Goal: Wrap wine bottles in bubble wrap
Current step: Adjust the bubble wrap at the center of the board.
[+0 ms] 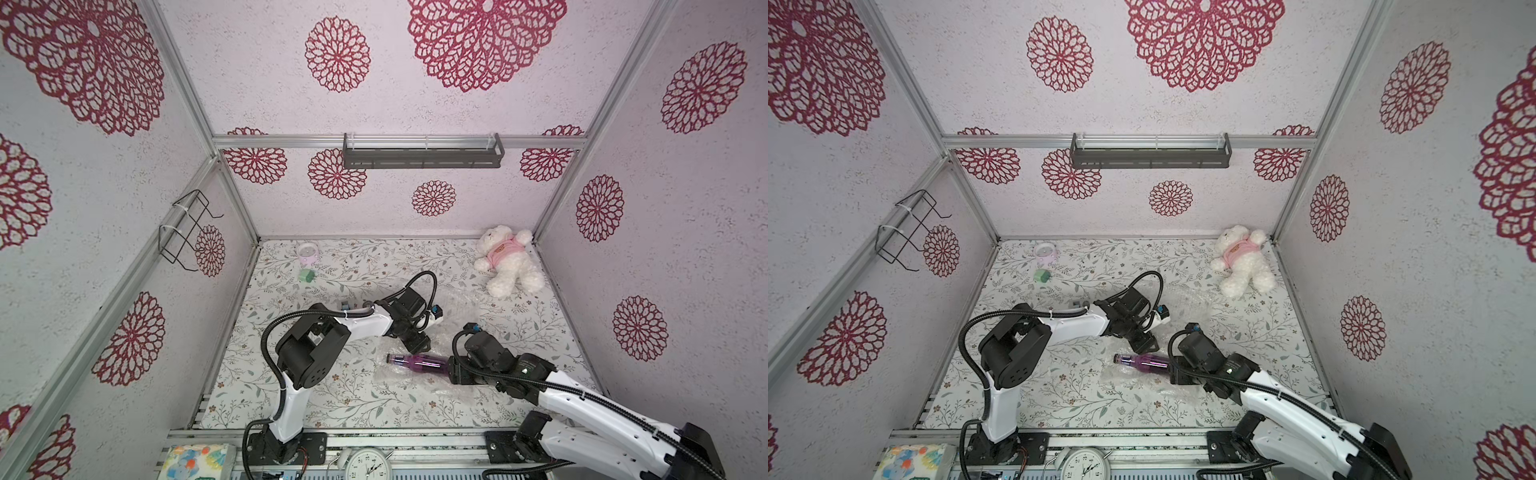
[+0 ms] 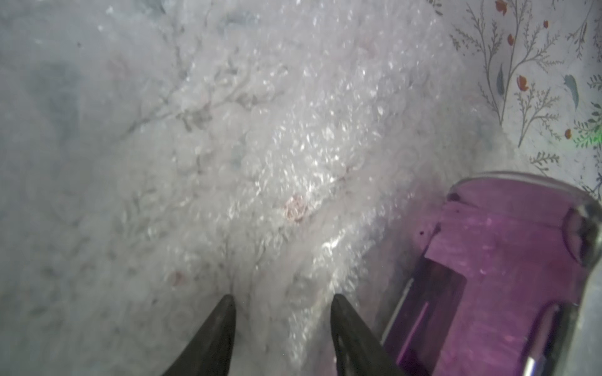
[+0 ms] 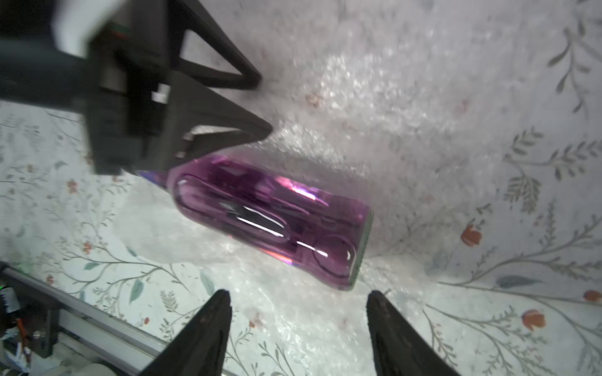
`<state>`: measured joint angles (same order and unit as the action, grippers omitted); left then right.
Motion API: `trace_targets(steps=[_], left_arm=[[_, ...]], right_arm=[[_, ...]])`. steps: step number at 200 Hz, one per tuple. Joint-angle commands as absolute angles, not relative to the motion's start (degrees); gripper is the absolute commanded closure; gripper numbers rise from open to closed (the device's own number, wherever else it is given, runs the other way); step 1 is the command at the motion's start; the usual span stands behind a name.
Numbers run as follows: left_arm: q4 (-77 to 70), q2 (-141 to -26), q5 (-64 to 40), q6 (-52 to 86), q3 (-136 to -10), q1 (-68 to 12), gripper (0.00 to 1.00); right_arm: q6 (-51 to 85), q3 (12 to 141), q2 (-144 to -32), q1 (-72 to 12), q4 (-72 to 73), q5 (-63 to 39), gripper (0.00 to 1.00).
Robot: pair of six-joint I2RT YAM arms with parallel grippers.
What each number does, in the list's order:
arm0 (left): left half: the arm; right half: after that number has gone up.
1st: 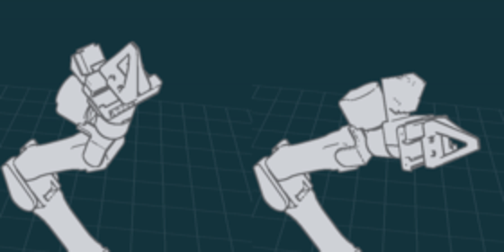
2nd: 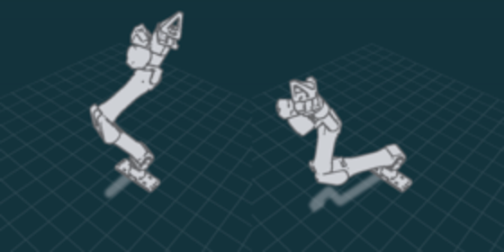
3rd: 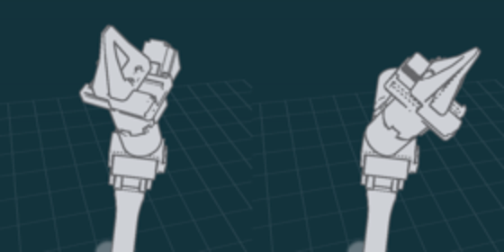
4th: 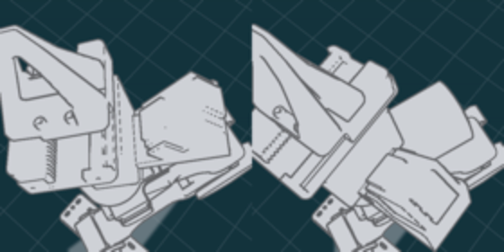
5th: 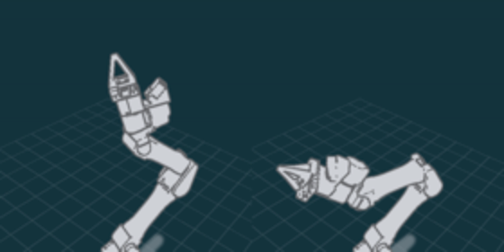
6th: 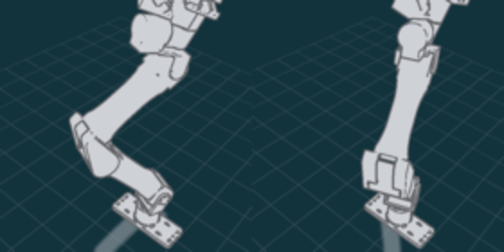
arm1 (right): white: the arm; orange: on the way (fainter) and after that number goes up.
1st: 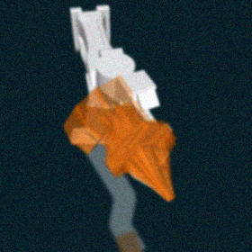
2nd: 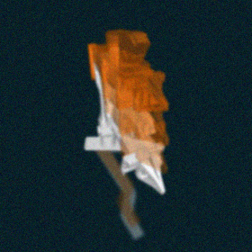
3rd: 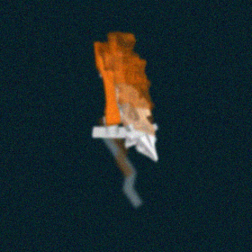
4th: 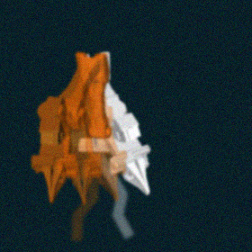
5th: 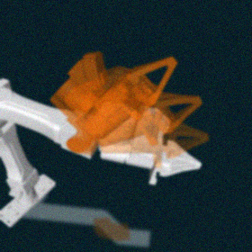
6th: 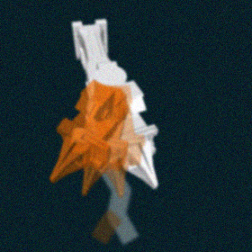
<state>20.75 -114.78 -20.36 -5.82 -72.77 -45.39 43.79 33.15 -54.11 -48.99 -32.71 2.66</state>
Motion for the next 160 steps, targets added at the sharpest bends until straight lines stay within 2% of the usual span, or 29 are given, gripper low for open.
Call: trace_targets(steps=[1, 36, 63, 96, 160], left_arm=[[20.4, -107.7, -22.0, -6.8, -71.0, -44.3, 0.47], [20.2, -105.9, -21.8, -6.9, -70.6, -43.9, 0.46], [21.8, -111.7, -17.5, -5.1, -76.2, -43.1, 0.47], [26.7, -122.1, -10.1, -0.4, -88.0, -41.1, 0.48], [35.2, -129.8, -1.9, 8.7, -95.3, -36.3, 0.47]], right_arm=[[48.2, 34.4, -56.2, -52.9, -35.8, 3.7, 0.31], [58.3, 35.9, -58.7, -58.1, -43.7, 11.3, 0.27], [67.0, 33.6, -52.1, -56.7, -43.8, 15.9, 0.27], [64.0, 25.4, -47.6, -44.8, -36.2, 5.6, 0.35], [58.5, 22.3, -52.2, -39.1, -33.4, 3.6, 0.41]])
